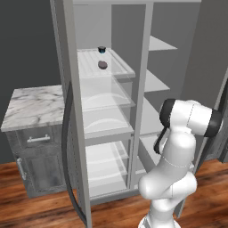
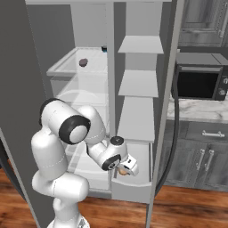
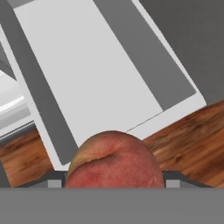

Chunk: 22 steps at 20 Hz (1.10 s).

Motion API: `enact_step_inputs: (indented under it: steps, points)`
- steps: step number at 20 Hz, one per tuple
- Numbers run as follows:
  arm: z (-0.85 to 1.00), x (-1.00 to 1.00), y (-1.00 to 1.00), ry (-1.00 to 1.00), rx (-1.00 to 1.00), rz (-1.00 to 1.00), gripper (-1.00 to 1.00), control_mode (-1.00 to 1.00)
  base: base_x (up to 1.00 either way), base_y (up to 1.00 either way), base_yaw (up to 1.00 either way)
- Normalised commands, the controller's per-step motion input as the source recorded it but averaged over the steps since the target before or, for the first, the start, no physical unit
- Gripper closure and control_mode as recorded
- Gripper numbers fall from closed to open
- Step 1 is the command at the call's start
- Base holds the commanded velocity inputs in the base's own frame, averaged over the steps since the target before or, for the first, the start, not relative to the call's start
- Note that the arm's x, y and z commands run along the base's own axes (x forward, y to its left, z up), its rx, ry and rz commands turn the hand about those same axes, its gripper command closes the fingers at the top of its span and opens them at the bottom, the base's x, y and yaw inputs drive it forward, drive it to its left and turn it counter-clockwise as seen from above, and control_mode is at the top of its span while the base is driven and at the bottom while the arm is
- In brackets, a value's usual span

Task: Take the eggplant and peach from the fridge shelf and place them in the freezer drawer to begin freezing them.

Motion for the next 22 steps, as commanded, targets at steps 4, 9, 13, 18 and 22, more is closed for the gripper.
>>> enact_step_inputs:
  steps: [4,9,13,18,22]
  points:
    - [-0.19,0.09,-0.01,0.0,0.0,0.0,1.0,-1.0,0.0,0.0,0.0]
    - [-0.25,0.1,-0.12,0.0,0.0,0.0,1.0,-1.0,0.0,0.0,0.0]
    - [-0.27,0.05,-0.25,0.0,0.0,0.0,1.0,-1.0,0.0,0.0,0.0]
    - [-0.41,0.0,-0.21,0.0,0.0,0.0,1.0,-1.0,0.0,0.0,0.0]
    - [-0.33,0.15,-0.01,0.0,0.0,0.0,1.0,-1.0,0.0,0.0,0.0]
